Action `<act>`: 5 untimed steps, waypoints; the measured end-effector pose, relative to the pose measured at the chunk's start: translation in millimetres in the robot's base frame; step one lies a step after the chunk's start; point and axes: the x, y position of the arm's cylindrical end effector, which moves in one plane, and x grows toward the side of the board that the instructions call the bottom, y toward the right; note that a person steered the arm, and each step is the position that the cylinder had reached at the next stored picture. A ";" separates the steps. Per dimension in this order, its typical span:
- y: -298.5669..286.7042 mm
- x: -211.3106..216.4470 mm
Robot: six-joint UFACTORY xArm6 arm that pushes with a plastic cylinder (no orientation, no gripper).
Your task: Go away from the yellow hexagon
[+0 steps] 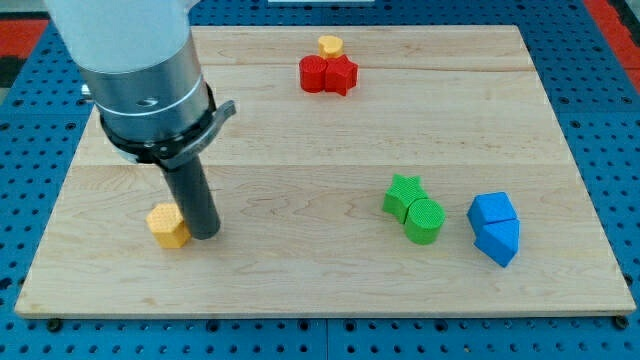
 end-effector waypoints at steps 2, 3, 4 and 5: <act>-18.2 -15.7; 35.0 -67.1; 95.9 -114.0; 180.5 -153.2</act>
